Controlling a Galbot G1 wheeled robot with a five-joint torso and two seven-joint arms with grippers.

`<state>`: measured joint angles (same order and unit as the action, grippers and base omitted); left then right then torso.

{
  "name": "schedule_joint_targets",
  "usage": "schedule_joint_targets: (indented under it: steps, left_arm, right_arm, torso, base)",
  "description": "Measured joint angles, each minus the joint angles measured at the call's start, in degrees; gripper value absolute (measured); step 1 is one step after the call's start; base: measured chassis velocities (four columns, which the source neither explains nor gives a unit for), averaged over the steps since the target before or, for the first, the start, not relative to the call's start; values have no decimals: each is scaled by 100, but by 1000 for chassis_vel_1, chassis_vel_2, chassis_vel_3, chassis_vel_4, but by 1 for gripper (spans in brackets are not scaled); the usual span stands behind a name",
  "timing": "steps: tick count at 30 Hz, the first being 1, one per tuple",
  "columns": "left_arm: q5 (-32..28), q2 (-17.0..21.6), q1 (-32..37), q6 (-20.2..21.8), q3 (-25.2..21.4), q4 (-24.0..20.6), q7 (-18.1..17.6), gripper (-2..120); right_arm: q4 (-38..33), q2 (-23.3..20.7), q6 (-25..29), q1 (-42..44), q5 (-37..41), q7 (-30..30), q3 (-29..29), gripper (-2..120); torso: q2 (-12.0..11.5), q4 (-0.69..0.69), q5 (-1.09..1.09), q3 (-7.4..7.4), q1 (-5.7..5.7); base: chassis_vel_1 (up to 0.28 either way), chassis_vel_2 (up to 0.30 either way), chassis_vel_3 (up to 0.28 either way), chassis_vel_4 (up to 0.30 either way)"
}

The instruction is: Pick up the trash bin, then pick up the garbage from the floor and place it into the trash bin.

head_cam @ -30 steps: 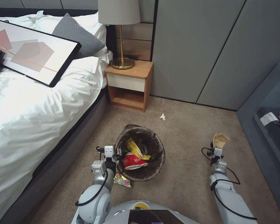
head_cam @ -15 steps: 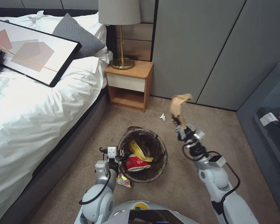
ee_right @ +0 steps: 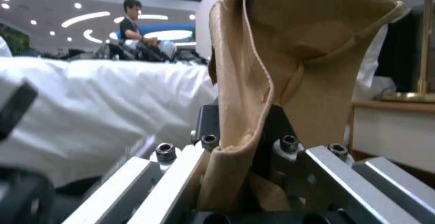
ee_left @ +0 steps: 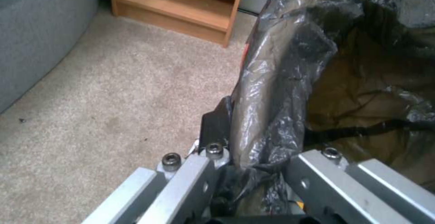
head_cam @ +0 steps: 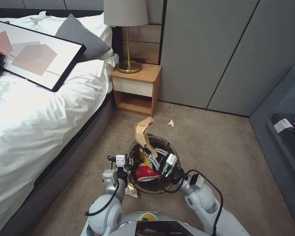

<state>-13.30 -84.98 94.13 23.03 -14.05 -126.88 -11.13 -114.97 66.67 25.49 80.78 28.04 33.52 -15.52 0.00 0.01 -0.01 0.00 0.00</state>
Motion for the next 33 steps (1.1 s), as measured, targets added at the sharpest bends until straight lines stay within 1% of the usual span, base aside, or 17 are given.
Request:
schedule_joint_targets:
  steps: [2,3,5,6,10,18,19,20,21,22,25,26,28,29,30,32,33]
  left_arm:
    - [6,-17,-8,4,30,-7,0,3]
    - [6,-17,-8,4,30,-7,0,3]
    - [10,-26,-14,9,48,-21,0,3]
    - [12,-33,-18,10,53,-28,0,3]
    - [13,-38,-30,13,52,-29,0,3]
    - [-6,-26,-47,20,9,-58,-1,3]
    - [-11,-24,-49,20,5,-59,-2,3]
    - [-22,-22,-52,20,-1,-62,-2,3]
    - [-25,-22,-53,20,-2,-69,-2,3]
    - [-25,-22,-53,20,-2,-69,-2,3]
    - [-27,-20,-52,21,-8,-80,-3,3]
    - [-27,-20,-52,21,-8,-80,-3,3]
    - [-30,-17,-50,20,-16,-89,-4,3]
    - [-30,-17,-50,20,-16,-89,-4,3]
    - [-30,-16,-48,21,-16,-90,-4,3]
    - [-30,-19,-44,20,-15,-91,-5,3]
    - [-30,-19,-44,20,-15,-91,-5,3]
  right_arm:
    - [233,45,0,12,-252,-10,349,6]
    - [233,45,0,12,-252,-10,349,6]
    - [464,109,89,57,-384,7,437,6]
    - [609,141,169,108,-464,33,442,6]
    - [821,224,310,223,-558,89,435,6]
    - [1032,285,507,376,-673,198,323,6]
    - [1034,284,509,390,-684,210,304,9]
    - [1041,283,515,411,-732,235,255,16]
    - [1042,284,529,421,-767,247,223,19]
    - [1042,284,529,421,-767,247,223,19]
    - [1042,286,552,441,-800,259,182,34]
    - [1042,286,552,441,-800,259,182,34]
    - [1040,288,569,457,-816,262,154,44]
    - [1040,288,569,457,-816,262,154,44]
    - [1034,290,577,467,-827,262,139,51]
    - [1031,297,596,479,-843,263,120,59]
    - [1031,297,596,479,-843,263,120,59]
  torso:
    - [0,0,1,0,0]
    - [0,0,1,0,0]
    - [0,-1,1,0,0]
    - [0,-1,1,0,0]
    - [0,-1,1,0,0]
    - [0,-1,1,0,0]
    - [0,-1,1,0,0]
    - [0,-1,1,0,0]
    - [0,-1,1,0,0]
    - [0,-1,1,0,0]
    - [0,-1,1,0,0]
    - [0,-1,1,0,0]
    - [0,-1,1,0,0]
    - [0,-1,1,0,0]
    - [0,-1,1,0,0]
    - [0,-1,1,0,0]
    - [0,-1,1,0,0]
  base:
    - [0,0,0,0]
    - [0,0,0,0]
    - [0,0,0,0]
    - [0,0,0,0]
    - [0,0,0,0]
    - [0,0,0,0]
    - [0,0,0,0]
    - [0,0,0,0]
    - [0,0,0,0]
    - [0,0,0,0]
    - [0,0,0,0]
    - [0,0,0,0]
    - [0,0,0,0]
    - [0,0,0,0]
    - [0,0,0,0]
    - [0,0,0,0]
    - [0,0,0,0]
